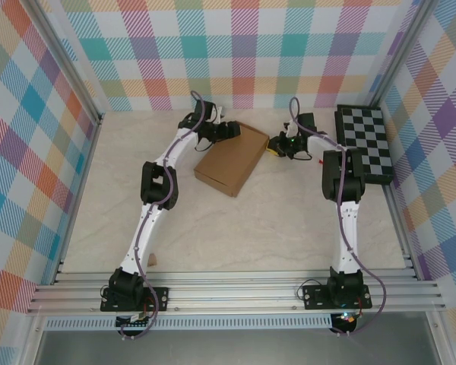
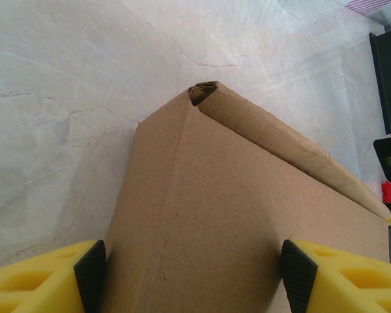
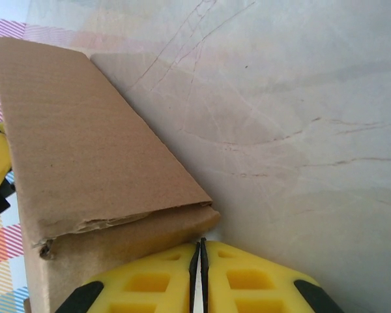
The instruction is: Fold the paper box
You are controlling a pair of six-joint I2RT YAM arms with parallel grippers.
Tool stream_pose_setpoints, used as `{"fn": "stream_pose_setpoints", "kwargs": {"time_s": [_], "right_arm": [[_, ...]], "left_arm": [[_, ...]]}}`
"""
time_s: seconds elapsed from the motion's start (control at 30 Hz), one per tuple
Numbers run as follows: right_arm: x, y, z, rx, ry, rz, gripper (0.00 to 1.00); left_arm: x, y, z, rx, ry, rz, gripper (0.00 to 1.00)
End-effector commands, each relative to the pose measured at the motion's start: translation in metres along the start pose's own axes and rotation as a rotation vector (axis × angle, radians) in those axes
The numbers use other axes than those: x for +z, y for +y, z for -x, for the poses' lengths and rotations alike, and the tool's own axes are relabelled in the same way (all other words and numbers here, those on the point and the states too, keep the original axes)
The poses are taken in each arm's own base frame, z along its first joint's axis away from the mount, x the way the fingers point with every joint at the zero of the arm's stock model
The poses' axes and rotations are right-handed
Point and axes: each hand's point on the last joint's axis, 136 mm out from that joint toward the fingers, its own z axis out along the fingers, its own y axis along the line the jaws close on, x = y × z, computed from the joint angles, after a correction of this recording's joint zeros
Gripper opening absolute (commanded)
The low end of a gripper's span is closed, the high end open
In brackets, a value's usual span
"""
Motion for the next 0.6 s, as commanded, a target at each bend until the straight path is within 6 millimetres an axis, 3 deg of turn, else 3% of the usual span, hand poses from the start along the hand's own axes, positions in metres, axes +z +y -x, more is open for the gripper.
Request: {"fn": "stream_pose_setpoints", "kwargs": {"time_s": [0.0,0.1,0.17,0.33,0.43,0.57], "right_arm": [[0.044,0.095,-0.058,-0.115,0.162,0.242,0.14],[0.041,0.098,-0.057,-0.111,0.148,0.209,0.14],[0.031,0.090,-0.052,-0.098,0.096,0.132,0.14],[-0.005,0.066,-0.056,-0.032,0.046,-0.027,0.18],[-0.023,0.049,-0.060,-0.018,0.032,-0.109,0.19],[-0.052,0.028,-0.062,0.044,-0.009,-0.152,0.19]], "left_arm": [[0.038,-0.082,-0.082,-0.010,0.237,-0.216,0.70],[0.034,-0.095,-0.088,-0.014,0.265,-0.247,0.70],[0.025,-0.090,-0.082,-0.012,0.255,-0.216,0.71],[-0.004,-0.032,-0.048,-0.028,0.173,0.005,0.75],[-0.021,0.005,-0.038,-0.095,0.157,0.120,0.77],[-0.041,0.023,-0.035,-0.106,0.158,0.190,0.77]]}}
